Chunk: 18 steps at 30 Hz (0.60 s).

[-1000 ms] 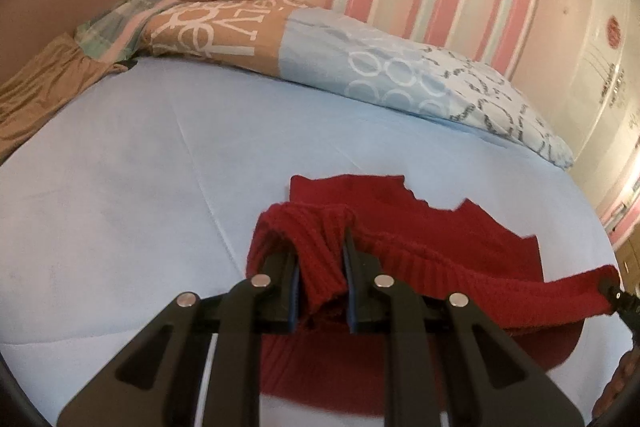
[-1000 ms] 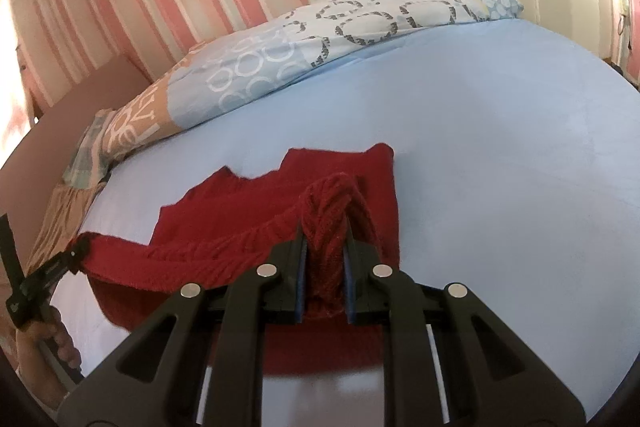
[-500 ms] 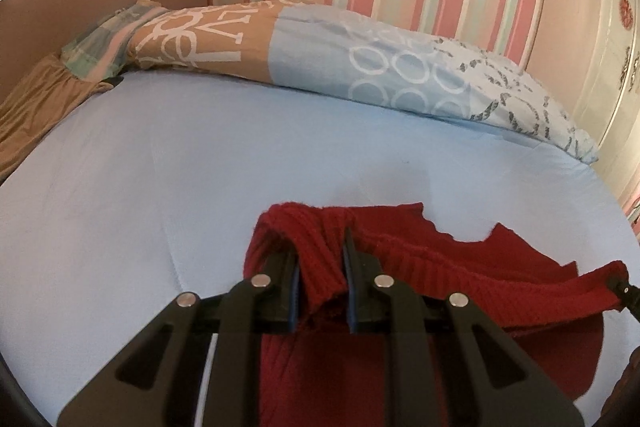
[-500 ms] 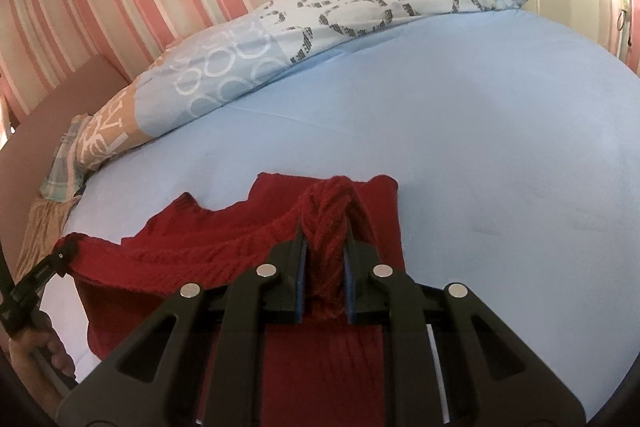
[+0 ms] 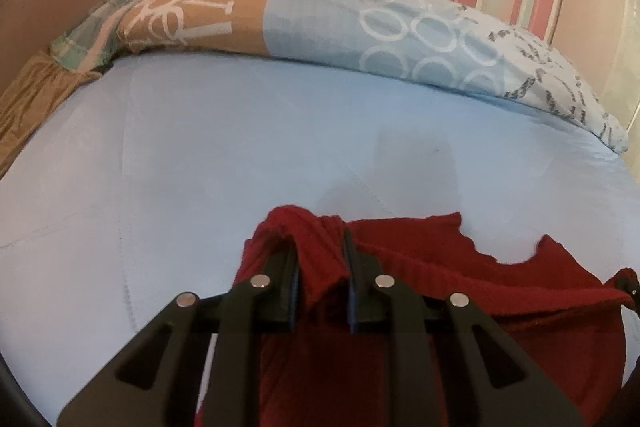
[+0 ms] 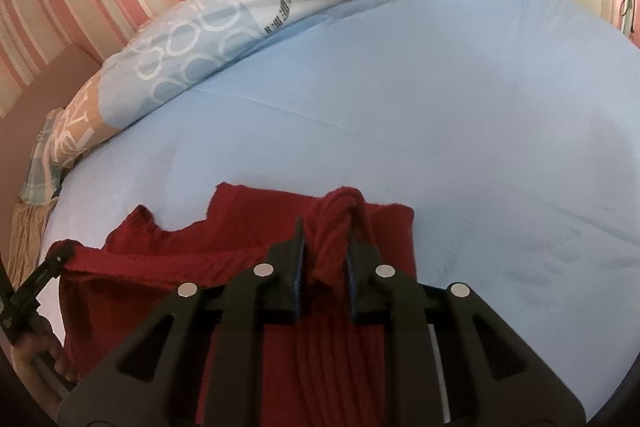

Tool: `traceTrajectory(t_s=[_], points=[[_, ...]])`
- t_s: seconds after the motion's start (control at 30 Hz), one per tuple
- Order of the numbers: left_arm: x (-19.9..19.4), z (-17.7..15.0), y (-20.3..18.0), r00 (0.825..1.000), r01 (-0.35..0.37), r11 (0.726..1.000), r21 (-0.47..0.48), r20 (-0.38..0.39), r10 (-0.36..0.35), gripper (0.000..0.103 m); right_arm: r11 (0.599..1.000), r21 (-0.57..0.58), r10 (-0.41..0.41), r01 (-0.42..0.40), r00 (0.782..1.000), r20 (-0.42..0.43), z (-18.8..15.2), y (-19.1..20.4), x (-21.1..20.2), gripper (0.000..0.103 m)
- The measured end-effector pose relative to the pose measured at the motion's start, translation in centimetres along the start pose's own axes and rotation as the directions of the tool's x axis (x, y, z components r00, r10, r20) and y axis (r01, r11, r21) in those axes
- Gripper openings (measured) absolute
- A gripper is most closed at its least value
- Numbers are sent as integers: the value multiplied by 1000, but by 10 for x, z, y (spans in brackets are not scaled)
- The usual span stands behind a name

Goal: Fold small clothes
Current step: 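Open both grippers to release the folded hem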

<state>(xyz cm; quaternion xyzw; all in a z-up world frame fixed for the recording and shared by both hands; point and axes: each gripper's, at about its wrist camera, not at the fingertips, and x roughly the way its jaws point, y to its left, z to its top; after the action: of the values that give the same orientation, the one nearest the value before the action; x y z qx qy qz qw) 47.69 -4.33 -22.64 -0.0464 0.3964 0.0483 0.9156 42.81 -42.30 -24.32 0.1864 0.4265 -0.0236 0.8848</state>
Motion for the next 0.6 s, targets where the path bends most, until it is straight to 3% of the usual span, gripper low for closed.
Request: traceTrajectory(t_s=[0.13,0.23,0.33,0.4,0.43,0.5,0.6], points=[[19,4,-6,1000,-21,999,28,-20,21,18,1000,-7,-22,22,999,-25,10,5,17,18],[27,8,-3,999,-38,999,13,-31,39,25,998,-25,-52,51,998,-41,16,9,27,18],[31,13,-2,998,-56,998,28,-37,57,35,998,-18,-68,67,996,-61,21,9,35,29],[31,16,-4,997,-75,995,64,-22,76,41,993,-4,-121,121,993,-16,26,7,30,81],[30,17,-5,996,-87,993,82,-15,88,44,992,12,-127,127,992,9,28,5,26,84],[29,21,-3,994,-108,988,107,-3,109,50,993,21,-115,114,993,28,33,3,19,80],[25,24,4,992,-127,986,111,-1,128,55,993,-37,-106,108,993,59,35,11,5,80]])
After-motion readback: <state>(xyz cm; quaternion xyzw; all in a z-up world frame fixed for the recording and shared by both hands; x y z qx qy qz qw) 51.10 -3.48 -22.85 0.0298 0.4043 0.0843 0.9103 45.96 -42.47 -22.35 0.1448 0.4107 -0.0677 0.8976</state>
